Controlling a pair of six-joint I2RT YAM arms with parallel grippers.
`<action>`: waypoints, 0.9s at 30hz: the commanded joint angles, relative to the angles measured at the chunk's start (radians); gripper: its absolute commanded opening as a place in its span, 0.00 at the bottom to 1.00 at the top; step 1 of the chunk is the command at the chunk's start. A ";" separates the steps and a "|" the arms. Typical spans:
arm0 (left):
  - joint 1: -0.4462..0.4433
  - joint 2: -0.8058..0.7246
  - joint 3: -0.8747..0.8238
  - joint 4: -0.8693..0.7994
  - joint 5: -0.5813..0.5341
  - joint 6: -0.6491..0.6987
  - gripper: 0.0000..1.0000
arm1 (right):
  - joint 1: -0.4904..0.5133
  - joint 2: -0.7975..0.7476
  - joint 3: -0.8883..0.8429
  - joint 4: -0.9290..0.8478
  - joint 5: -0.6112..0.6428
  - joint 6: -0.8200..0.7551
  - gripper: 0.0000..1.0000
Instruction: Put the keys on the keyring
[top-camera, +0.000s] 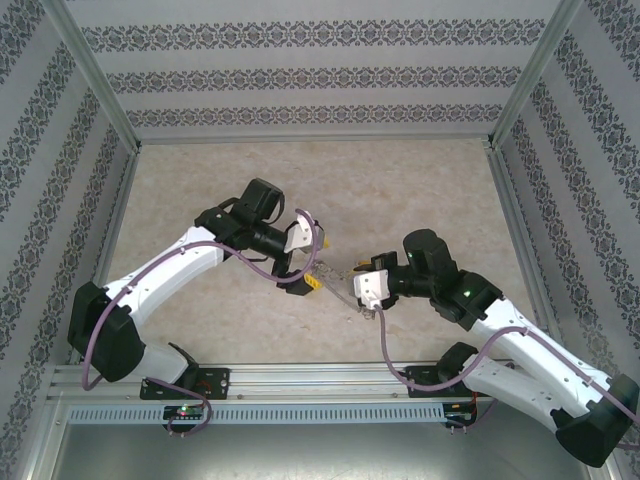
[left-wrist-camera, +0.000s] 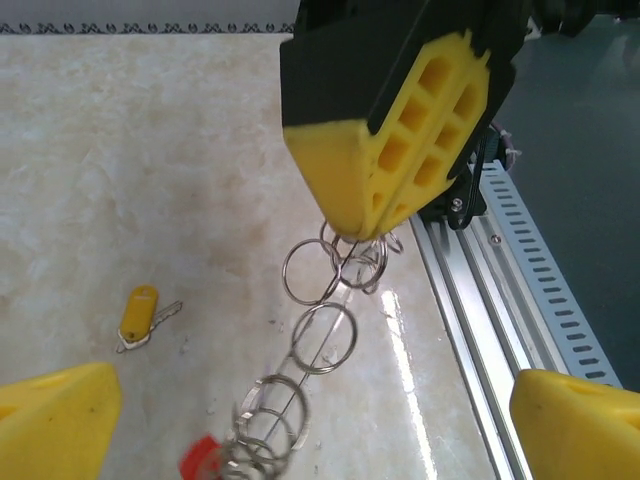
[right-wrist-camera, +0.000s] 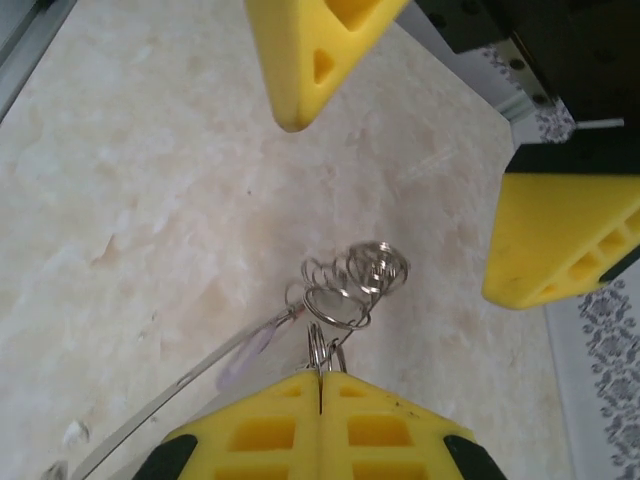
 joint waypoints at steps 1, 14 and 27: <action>0.016 -0.088 -0.057 0.139 0.027 -0.044 1.00 | -0.016 0.005 -0.037 0.173 -0.035 0.181 0.00; -0.056 -0.150 -0.330 0.569 -0.223 -0.226 0.62 | -0.079 0.094 -0.137 0.377 -0.136 0.434 0.00; -0.114 -0.072 -0.404 0.715 -0.232 -0.155 0.28 | -0.101 0.132 -0.198 0.475 -0.187 0.453 0.00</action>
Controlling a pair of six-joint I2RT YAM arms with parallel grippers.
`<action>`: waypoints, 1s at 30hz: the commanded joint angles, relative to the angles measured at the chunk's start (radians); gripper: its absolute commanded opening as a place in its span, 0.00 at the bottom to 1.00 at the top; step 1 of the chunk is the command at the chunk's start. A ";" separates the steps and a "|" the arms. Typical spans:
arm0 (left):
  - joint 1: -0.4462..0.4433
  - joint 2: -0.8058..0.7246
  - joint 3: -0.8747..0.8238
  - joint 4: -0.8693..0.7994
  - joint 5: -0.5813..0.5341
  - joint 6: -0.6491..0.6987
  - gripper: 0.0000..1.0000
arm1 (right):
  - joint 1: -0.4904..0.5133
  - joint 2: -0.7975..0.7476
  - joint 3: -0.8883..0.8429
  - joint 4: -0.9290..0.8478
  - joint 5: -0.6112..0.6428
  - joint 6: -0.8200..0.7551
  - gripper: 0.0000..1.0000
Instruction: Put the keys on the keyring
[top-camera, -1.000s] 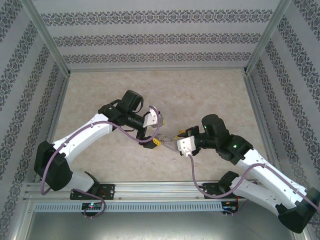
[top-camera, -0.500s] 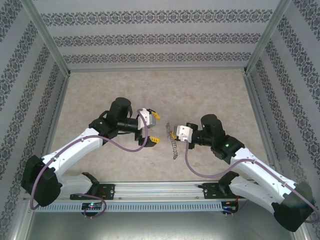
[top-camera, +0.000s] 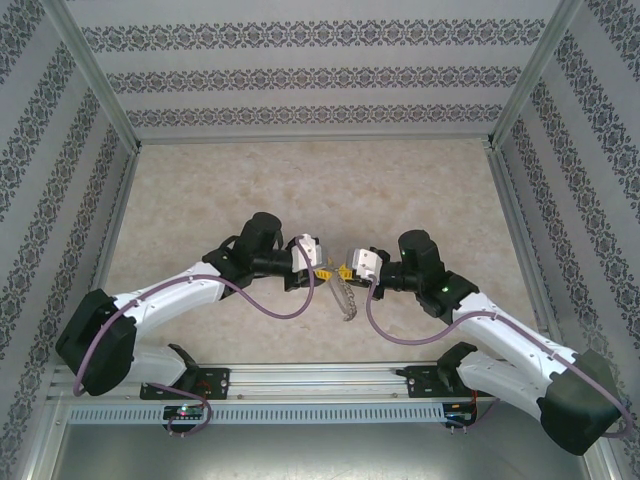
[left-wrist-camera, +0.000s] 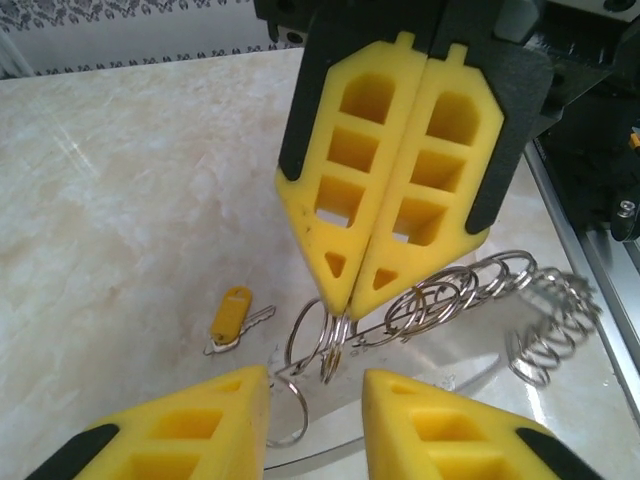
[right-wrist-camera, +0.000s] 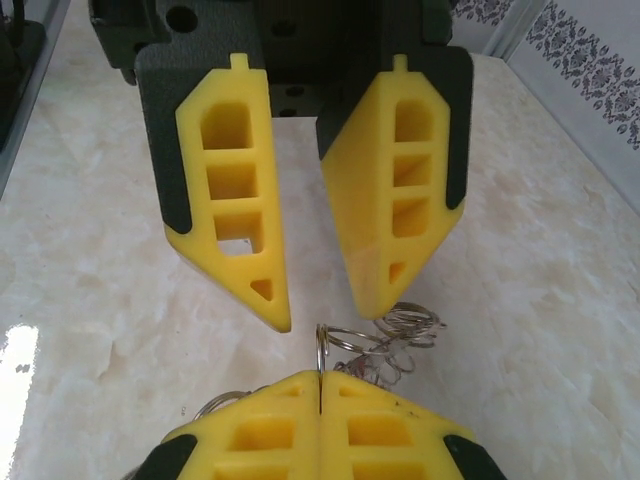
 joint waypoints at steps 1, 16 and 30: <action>-0.014 0.009 -0.011 0.048 0.025 0.048 0.28 | -0.007 0.003 -0.019 0.082 -0.050 0.016 0.00; -0.020 0.017 -0.019 0.008 0.029 0.074 0.25 | -0.009 0.012 -0.028 0.104 -0.065 0.019 0.00; -0.045 0.061 -0.002 -0.017 0.010 0.118 0.00 | -0.007 0.014 -0.033 0.103 -0.063 0.014 0.00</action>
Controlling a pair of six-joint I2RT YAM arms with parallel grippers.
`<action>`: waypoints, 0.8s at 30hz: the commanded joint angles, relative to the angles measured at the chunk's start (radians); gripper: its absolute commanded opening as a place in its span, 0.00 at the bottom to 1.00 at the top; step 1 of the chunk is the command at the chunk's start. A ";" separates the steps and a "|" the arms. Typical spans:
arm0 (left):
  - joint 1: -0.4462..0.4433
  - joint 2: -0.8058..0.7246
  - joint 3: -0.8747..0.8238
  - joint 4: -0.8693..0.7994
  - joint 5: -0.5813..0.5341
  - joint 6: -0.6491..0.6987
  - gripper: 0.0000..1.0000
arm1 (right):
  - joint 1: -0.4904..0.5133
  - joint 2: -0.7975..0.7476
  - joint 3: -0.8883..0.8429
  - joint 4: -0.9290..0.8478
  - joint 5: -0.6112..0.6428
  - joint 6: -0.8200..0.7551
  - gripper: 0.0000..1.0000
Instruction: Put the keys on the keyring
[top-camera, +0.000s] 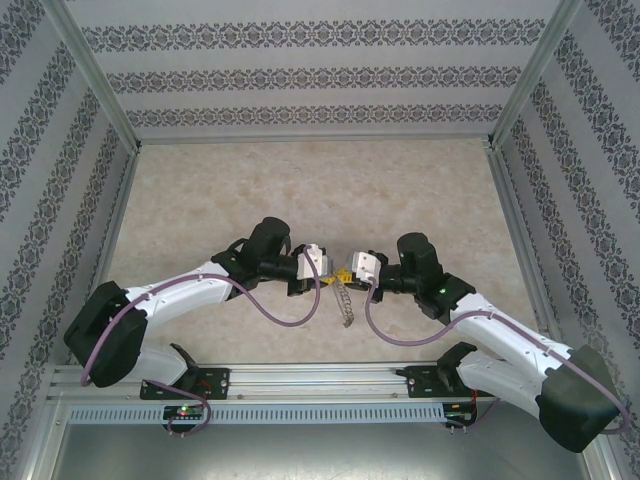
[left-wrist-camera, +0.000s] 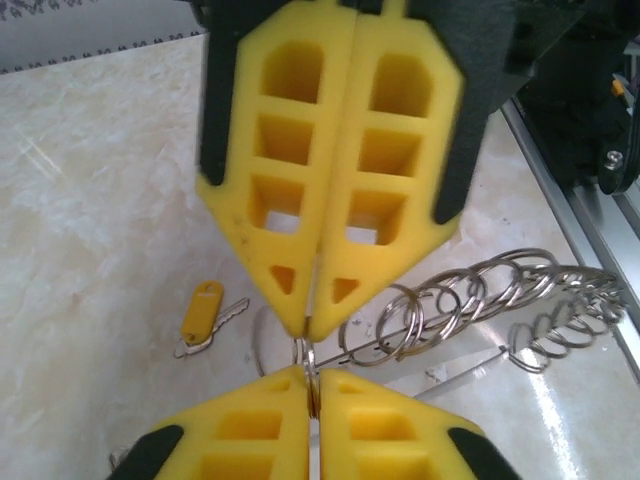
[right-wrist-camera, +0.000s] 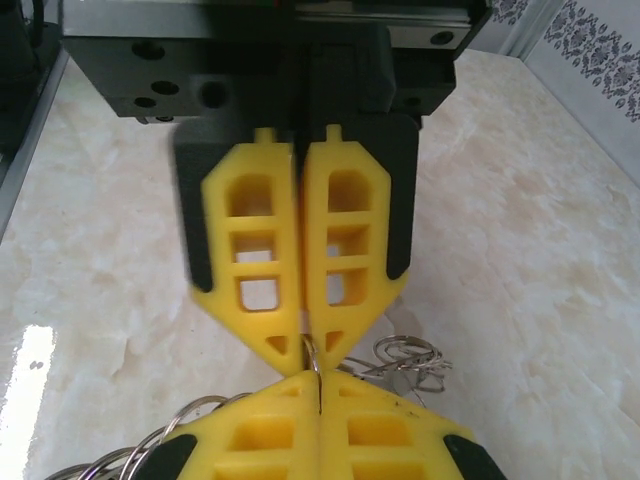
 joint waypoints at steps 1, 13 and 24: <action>-0.014 0.007 -0.001 -0.010 0.009 0.033 0.00 | -0.007 -0.005 0.000 0.051 -0.033 0.003 0.00; -0.014 -0.048 -0.010 -0.055 -0.035 0.083 0.00 | -0.004 0.006 0.048 -0.161 -0.020 -0.173 0.10; -0.016 -0.055 -0.016 -0.012 -0.027 0.057 0.00 | 0.024 0.071 0.079 -0.164 -0.023 -0.143 0.16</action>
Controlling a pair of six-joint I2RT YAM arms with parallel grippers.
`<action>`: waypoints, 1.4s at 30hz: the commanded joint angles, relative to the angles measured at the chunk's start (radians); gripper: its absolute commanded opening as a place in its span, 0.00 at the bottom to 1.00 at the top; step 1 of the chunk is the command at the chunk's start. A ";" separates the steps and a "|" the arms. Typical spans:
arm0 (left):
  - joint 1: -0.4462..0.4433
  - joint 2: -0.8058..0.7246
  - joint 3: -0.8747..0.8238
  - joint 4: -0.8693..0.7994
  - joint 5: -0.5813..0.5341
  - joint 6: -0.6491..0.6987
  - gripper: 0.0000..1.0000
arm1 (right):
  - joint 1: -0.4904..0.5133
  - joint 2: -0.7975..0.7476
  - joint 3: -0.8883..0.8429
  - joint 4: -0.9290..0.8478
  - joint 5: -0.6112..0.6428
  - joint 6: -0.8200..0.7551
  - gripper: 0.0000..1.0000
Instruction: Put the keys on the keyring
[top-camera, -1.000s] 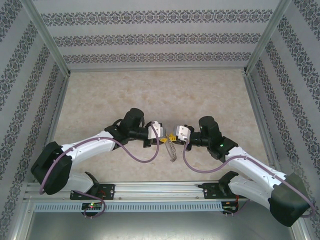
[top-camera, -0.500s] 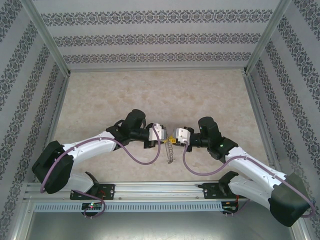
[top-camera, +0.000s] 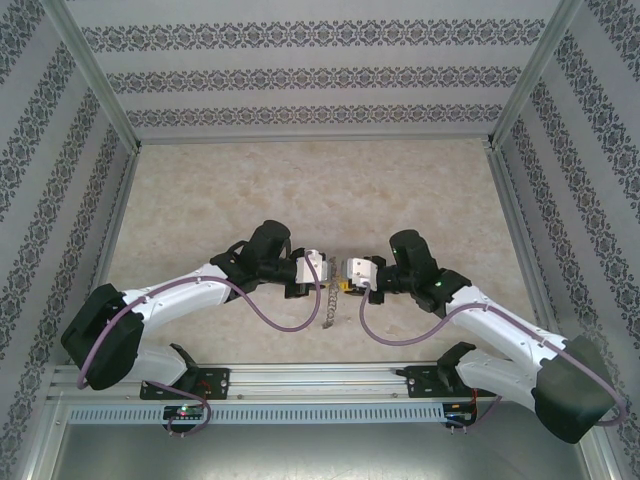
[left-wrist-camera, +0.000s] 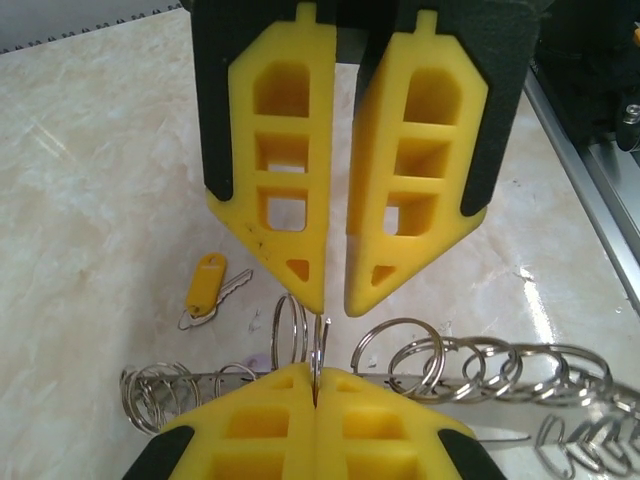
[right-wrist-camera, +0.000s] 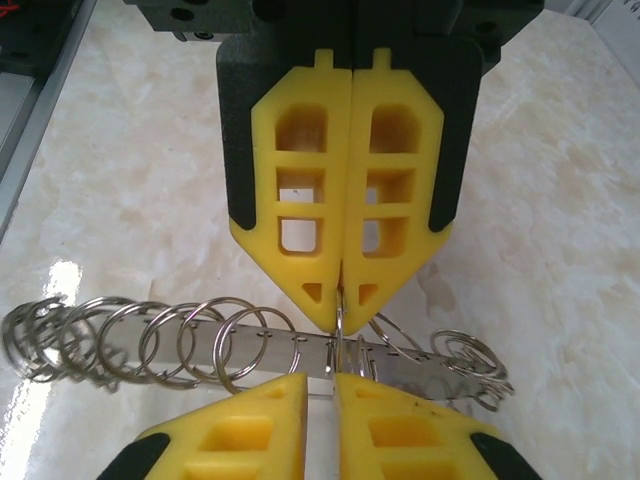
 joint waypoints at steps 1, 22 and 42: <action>-0.002 -0.034 -0.010 0.046 0.030 -0.004 0.00 | 0.017 0.010 0.024 -0.008 -0.013 0.013 0.17; -0.002 -0.016 -0.063 0.268 0.111 -0.158 0.00 | 0.004 -0.010 -0.025 0.150 -0.019 0.130 0.18; -0.003 0.036 0.005 0.064 0.075 -0.079 0.35 | 0.008 0.050 0.104 -0.162 0.095 -0.034 0.00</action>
